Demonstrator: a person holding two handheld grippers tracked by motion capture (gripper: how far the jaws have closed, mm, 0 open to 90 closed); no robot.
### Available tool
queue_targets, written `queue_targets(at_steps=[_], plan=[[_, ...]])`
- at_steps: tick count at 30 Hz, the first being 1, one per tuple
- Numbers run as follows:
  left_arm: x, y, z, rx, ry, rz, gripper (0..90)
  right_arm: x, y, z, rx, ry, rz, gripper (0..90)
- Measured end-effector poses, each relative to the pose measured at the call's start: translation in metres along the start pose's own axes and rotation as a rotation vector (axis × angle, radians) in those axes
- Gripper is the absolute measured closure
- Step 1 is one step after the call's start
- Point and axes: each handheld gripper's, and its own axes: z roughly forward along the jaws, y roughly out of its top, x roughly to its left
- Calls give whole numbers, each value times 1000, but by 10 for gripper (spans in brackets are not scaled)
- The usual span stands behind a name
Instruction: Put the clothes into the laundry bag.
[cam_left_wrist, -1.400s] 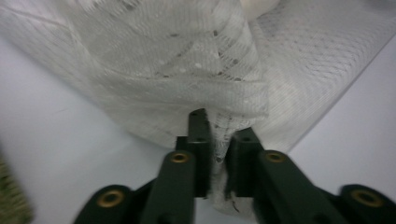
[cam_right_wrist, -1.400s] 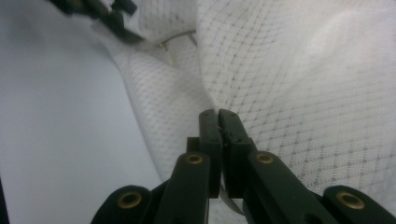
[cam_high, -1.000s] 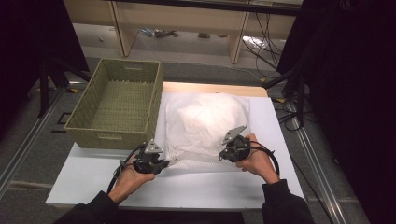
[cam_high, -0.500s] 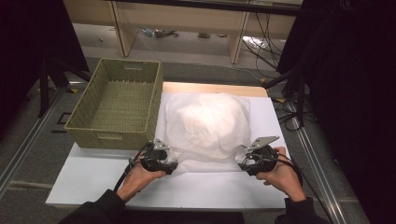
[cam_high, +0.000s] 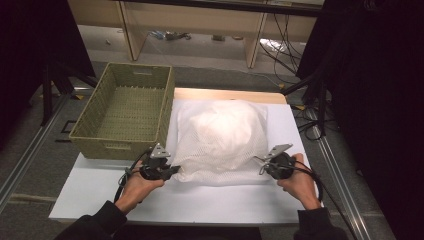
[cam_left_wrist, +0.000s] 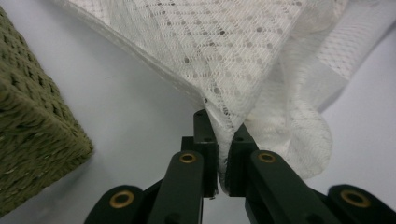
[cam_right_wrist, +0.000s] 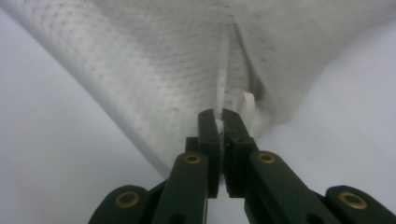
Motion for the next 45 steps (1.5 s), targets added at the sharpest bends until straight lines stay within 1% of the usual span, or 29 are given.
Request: queue_targets(at_steps=[2, 3, 5, 7, 8, 9, 11, 14, 15, 16, 17, 18, 19, 22, 23, 25, 26, 29, 31, 32, 34, 35, 38, 39, 40, 41, 43, 44, 45], plan=[[1, -1, -1, 2, -10, -6, 859, 1, -11, -14, -38, 14, -38, 886], [1, -2, 0, -5, -15, -11, 859, 8, -21, -25, -28, 1, 8, 886], [1, -4, -1, 7, -23, -8, 857, 15, -37, -31, -17, 30, 14, 886], [1, -6, -2, 24, -34, -8, 855, 23, -54, -32, -7, 62, 55, 886], [2, -8, -2, 28, -38, -12, 854, 23, -58, -30, -4, 70, 41, 886], [2, -10, -3, 35, -40, -17, 853, 28, -64, -27, 38, 100, 82, 886], [3, -13, -5, 39, -51, -23, 850, 30, -66, -24, 45, 108, 71, 886], [1, -14, -6, 35, -62, -38, 842, 29, -63, -24, 54, 104, 96, 859], [3, -14, -7, 36, -68, -12, 838, 27, -61, -24, 34, 80, 93, 806], [3, -15, -8, 32, -70, -15, 835, 28, -59, -25, 17, 56, 94, 753], [2, -15, -8, 26, -76, -16, 838, 26, -56, -26, -11, 52, 70, 695], [1, -15, -8, 19, -84, -29, 839, 27, -52, -28, -52, 54, 79, 649], [0, -14, -9, 24, -87, -32, 844, 31, -48, -30, -94, 55, 121, 627], [-1, -13, -11, 6, -101, -22, 857, 37, -32, -31, -201, 88, 94, 560], [-1, -12, -12, -3, -103, 1, 859, 37, -28, -30, -237, 90, 76, 545], [-2, -11, -13, -9, -109, -3, 861, 44, -14, -26, -286, 131, 72, 525], [-2, -11, -13, -9, -109, -3, 859, 47, -10, -26, -285, 139, 76, 518], [-1, -12, -14, -16, -127, -27, 844, 56, 6, -20, -298, 169, 14, 517], [0, -12, -14, -17, -129, -16, 834, 60, 11, -18, -310, 179, -2, 518], [0, -12, -16, 2, -109, -7, 811, 68, 23, -13, -323, 200, -29, 539], [-3, -14, -21, 38, -40, -45, 671, 72, 30, -10, -301, 216, -61, 539], [-4, -15, -26, 38, -23, -38, 641, 75, 33, -8, -303, 215, -59, 539], [-12, -18, -35, 26, -37, -59, 628, 75, 37, -5, -292, 205, -71, 539], [-26, -19, -38, 32, -53, -15, 625, 73, 37, -3, -293, 196, -86, 538], [-33, -19, -36, 41, -72, 9, 619, 73, 36, -3, -285, 196, -69, 537], [-40, -19, -32, 51, -75, -9, 604, 72, 35, -3, -290, 191, -80, 535], [-46, -17, -21, 113, -68, 27, 565, 71, 34, -5, -277, 193, -49, 529], [-46, -16, -13, 120, -43, 40, 536, 70, 34, -4, -292, 189, -62, 528], [-47, -15, -6, 115, -21, 16, 511, 70, 34, -6, -279, 185, -56, 526]])
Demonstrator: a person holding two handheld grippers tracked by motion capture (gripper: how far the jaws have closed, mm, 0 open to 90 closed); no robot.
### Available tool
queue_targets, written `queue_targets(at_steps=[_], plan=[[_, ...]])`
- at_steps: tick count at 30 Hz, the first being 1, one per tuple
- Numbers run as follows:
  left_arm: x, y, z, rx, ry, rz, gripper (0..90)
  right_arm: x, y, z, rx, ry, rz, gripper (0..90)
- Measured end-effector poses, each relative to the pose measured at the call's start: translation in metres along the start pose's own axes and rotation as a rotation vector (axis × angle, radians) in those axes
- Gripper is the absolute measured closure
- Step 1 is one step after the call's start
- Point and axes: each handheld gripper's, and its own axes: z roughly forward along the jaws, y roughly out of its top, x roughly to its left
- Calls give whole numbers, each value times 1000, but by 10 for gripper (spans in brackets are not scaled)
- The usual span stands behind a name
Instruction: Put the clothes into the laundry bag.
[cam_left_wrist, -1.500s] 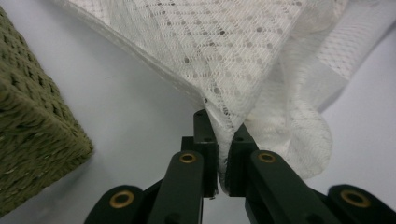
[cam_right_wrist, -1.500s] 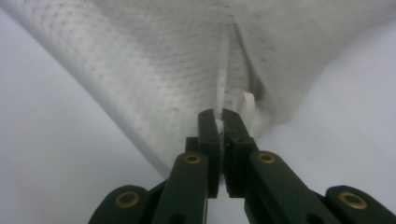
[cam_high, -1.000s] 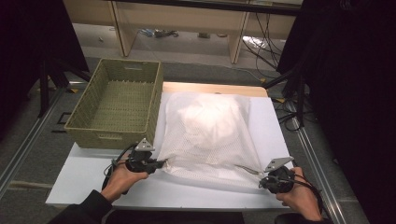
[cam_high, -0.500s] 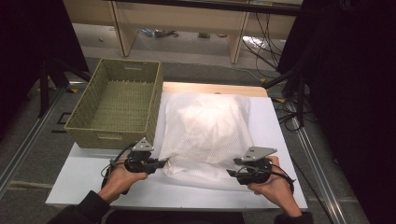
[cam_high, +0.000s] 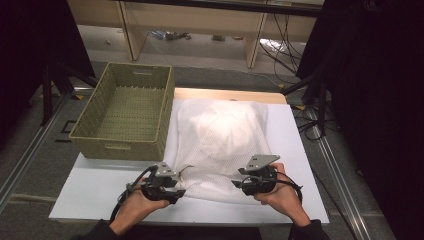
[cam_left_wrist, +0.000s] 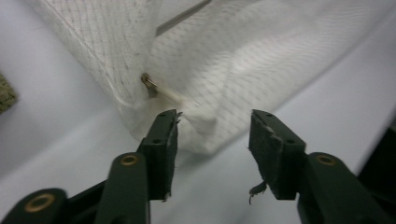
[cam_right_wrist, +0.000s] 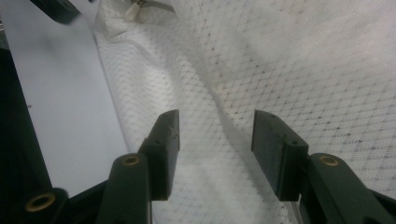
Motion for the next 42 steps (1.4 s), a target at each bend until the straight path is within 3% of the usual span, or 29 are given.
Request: queue_targets(at_steps=[1, 2, 4, 7, 8, 9, 10, 11, 12, 13, 16, 18, 20, 22, 23, 24, 25, 26, 27, 28, 30, 31, 34, 37, 38, 42], plan=[[3, 2, 6, 9, 14, 32, 507, 1, 0, 0, -4, 7, 1, 521], [4, 2, 13, 26, 31, 15, 505, 1, 0, 0, -5, 9, 2, 515], [11, 2, 22, 33, 42, 21, 534, 1, 0, 1, -15, 1, 3, 507], [16, 2, 21, 15, 38, 44, 791, 0, -1, 2, -13, 4, -7, 507], [16, -1, 18, 14, 35, 21, 848, 0, -2, 2, -12, 5, 15, 507], [17, -2, 16, 12, 44, 32, 877, -1, -2, 2, -8, -1, 8, 507], [19, -4, 12, 8, 41, 56, 881, -1, -2, 3, -11, 2, 9, 508], [20, -7, 6, 21, -4, 23, 882, -1, -2, 2, -5, 5, 15, 509], [21, -9, 0, 20, -8, 25, 882, -2, -2, 2, -9, 0, 7, 509], [19, -13, -4, -16, 9, 18, 882, -2, -2, 2, -9, -2, 8, 509], [13, -24, -24, -50, -13, 26, 882, -3, -2, 1, -11, -3, 0, 510], [9, -33, -32, -42, -34, 26, 882, -1, -2, 1, -6, -2, 13, 510], [7, -41, -36, -32, -43, 36, 881, 0, -1, 3, 0, 4, 2, 510], [8, -45, -34, 28, -77, 8, 864, 2, 0, 4, -1, 8, 2, 510], [8, -45, -34, 28, -77, 8, 832, 2, 0, 4, -1, 8, 2, 510], [7, -47, -32, 16, -107, -19, 815, 4, 1, 4, 4, 12, -5, 510], [7, -45, -32, -1, -99, -2, 794, 4, 1, 4, 4, 12, -8, 509], [7, -45, -32, -1, -99, -2, 737, 4, 1, 4, 4, 12, -8, 509], [9, -41, -33, -2, -93, -18, 737, 3, 1, 4, 1, 13, -8, 509], [14, -35, -33, -9, -83, -81, 548, 2, 1, 4, 9, 23, -4, 508], [21, -32, -30, -51, -91, -162, 480, 1, 0, 4, -3, 14, 0, 507], [24, -30, -31, -35, -108, -193, 461, 1, 0, 4, -2, 11, 2, 507], [28, -28, -28, -36, -107, -204, 484, 1, 0, 4, -6, 15, -11, 507], [25, -25, -14, 12, -119, -160, 519, 1, 2, 4, 6, 21, -15, 507], [25, -25, -11, 17, -123, -149, 525, 3, 1, 5, 1, 14, 2, 507], [22, -23, -5, 26, -115, -131, 509, 3, 1, 5, -3, 14, -11, 507]])
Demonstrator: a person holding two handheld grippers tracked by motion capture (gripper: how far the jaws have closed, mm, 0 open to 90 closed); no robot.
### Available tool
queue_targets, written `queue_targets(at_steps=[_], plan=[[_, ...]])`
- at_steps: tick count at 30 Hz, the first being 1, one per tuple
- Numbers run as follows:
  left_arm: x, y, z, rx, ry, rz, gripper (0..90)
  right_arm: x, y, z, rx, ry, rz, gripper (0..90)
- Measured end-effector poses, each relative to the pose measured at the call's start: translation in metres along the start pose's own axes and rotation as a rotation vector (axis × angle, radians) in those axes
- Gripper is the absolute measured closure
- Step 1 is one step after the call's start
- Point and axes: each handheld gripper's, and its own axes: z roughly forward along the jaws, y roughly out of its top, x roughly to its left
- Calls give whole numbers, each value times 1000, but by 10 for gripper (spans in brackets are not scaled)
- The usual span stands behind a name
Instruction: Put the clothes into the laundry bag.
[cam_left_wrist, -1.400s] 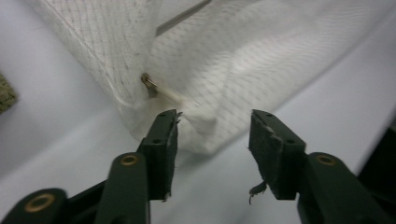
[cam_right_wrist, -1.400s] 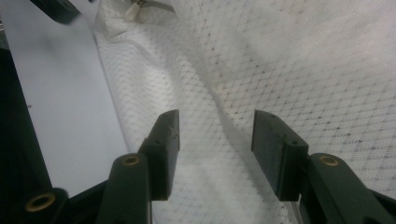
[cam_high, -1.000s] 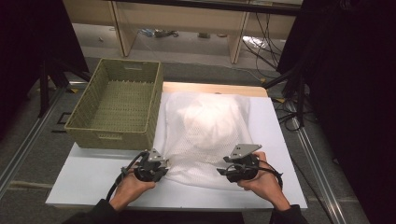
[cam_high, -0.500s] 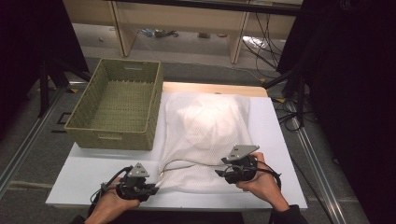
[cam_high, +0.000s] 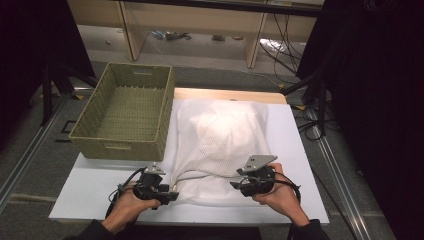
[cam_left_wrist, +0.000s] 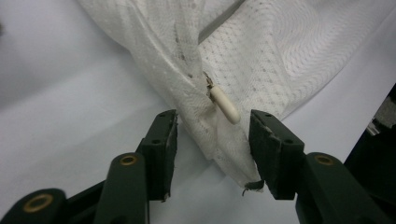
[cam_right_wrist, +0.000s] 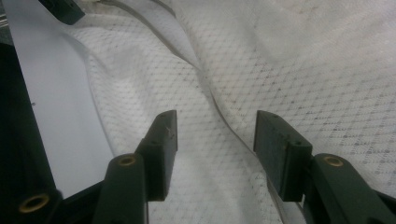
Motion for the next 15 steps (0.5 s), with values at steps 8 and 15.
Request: queue_targets(at_steps=[8, 15], plan=[[-5, 1, 3, -29, 21, 142, 786, 4, 5, 5, -2, 15, -16, 507], [-19, 8, -20, -118, 41, 264, 830, 17, 23, 17, -30, 34, -49, 490]])
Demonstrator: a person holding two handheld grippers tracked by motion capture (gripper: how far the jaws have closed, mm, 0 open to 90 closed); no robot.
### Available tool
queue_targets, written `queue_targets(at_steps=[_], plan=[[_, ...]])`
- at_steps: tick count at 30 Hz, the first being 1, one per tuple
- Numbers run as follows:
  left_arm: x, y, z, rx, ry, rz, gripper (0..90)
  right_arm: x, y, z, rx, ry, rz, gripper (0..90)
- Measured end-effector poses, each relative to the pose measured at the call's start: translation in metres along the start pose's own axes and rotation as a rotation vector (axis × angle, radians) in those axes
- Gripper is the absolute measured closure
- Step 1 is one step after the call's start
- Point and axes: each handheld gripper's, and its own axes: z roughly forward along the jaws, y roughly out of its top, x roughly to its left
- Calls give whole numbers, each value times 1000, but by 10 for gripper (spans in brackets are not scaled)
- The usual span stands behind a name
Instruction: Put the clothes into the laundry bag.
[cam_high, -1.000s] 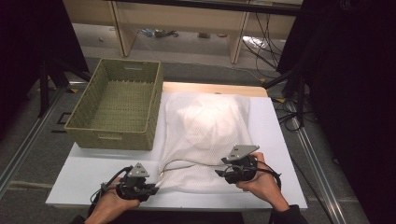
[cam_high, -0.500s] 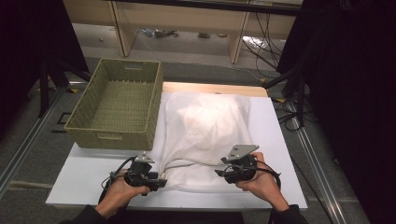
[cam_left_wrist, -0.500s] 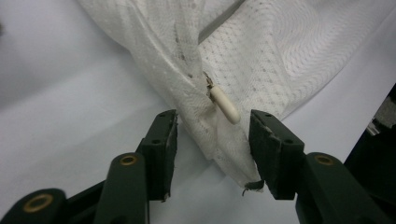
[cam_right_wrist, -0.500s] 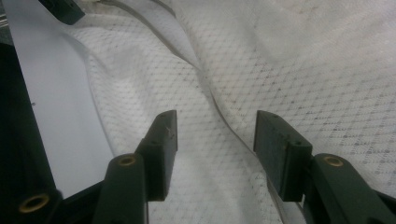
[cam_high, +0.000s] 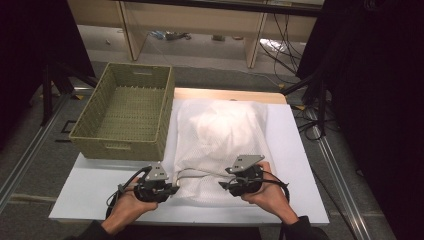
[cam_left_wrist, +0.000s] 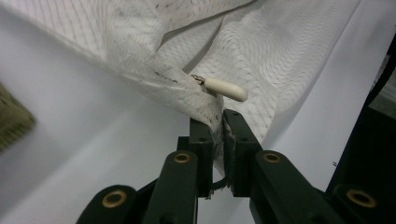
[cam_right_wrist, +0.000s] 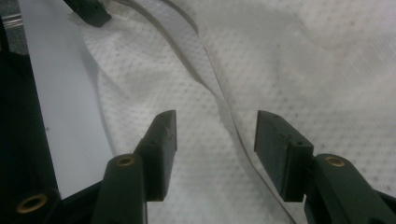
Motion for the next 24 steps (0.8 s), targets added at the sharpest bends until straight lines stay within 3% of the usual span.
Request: queue_targets(at_steps=[3, 6, 7, 11, 14, 20, 21, 22, 23, 24], plan=[[-3, 6, -3, -21, -2, 11, 846, 8, 12, 5, -34, 50, -8, 483], [-3, 8, -2, -25, -4, 10, 847, 15, 19, 9, -49, 57, -19, 483], [-2, 8, 0, -18, -11, 14, 848, 24, 27, 13, -39, 83, -58, 484], [-2, 8, 1, -12, -5, 23, 850, 36, 39, 22, -34, 98, -88, 494], [-3, 9, 2, -23, -27, 31, 852, 41, 47, 28, -25, 91, -99, 521], [-4, 8, 5, -18, -13, 48, 853, 48, 59, 34, -22, 128, -136, 600], [-2, 9, 3, -12, 15, 91, 853, 48, 62, 36, -23, 133, -143, 619], [-2, 9, 3, -12, 15, 91, 852, 49, 63, 38, -36, 126, -141, 628], [-3, 8, 3, -16, 14, 44, 852, 49, 65, 39, -32, 140, -143, 634], [-4, 8, 4, -27, -3, 41, 852, 49, 66, 41, -32, 149, -142, 639]])
